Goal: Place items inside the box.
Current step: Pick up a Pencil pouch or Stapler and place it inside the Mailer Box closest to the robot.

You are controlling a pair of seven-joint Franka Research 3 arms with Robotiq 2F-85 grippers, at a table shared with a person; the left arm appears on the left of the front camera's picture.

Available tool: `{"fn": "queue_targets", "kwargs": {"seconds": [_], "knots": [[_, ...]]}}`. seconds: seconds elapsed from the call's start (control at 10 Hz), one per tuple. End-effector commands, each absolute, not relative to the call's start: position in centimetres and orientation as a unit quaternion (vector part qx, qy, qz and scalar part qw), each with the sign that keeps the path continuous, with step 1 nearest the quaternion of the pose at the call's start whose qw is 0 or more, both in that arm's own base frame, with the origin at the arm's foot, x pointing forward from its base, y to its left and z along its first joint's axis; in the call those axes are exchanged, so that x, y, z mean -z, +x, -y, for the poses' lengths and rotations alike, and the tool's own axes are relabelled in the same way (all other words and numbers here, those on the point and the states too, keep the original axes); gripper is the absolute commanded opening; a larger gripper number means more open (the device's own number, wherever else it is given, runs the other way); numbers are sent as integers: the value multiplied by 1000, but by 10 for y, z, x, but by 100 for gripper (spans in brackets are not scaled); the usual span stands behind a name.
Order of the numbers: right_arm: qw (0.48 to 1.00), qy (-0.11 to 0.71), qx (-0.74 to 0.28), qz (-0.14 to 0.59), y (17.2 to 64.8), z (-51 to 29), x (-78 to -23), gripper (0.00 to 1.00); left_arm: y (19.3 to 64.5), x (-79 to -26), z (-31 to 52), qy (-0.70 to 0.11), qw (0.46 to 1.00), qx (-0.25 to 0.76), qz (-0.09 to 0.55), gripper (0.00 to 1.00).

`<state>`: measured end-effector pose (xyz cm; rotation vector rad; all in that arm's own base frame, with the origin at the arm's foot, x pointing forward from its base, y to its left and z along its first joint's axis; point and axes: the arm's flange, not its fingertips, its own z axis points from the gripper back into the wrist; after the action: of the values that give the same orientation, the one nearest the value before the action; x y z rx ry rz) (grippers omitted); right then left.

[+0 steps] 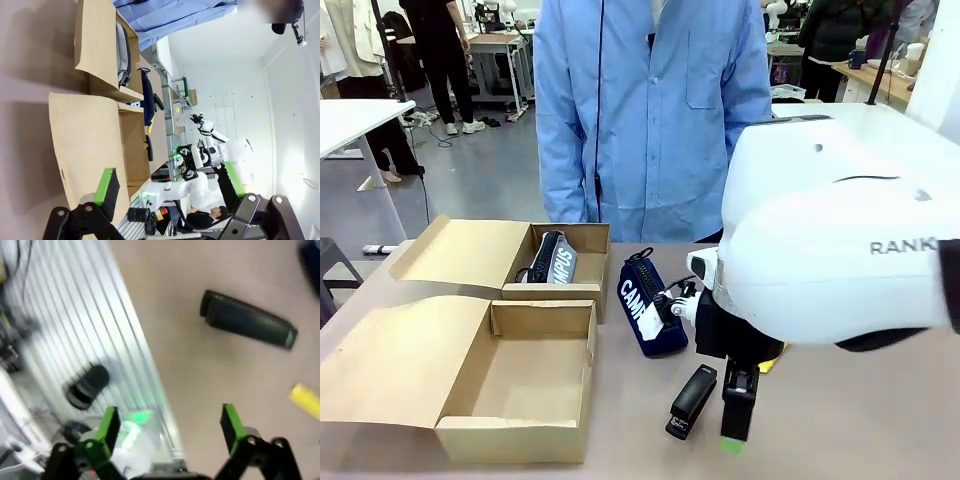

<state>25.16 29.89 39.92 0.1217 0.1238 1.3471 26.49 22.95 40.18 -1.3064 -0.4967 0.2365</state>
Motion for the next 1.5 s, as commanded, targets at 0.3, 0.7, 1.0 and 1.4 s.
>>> {"fn": "queue_targets", "kwargs": {"seconds": [0.3,0.7,1.0,1.4], "knots": [[673,52,-737,-41,287,-310,-388,100,263,-403,-230,-603,756,-99,234,100],[539,30,-841,38,304,-337,-343,100,263,-403,-230,-603,756,-99,234,100],[499,27,-866,32,306,-335,-317,100,263,-403,-230,-603,756,-99,234,100],[455,24,-890,21,306,-332,-296,47,263,-403,-230,-603,756,-99,234,100]]}}
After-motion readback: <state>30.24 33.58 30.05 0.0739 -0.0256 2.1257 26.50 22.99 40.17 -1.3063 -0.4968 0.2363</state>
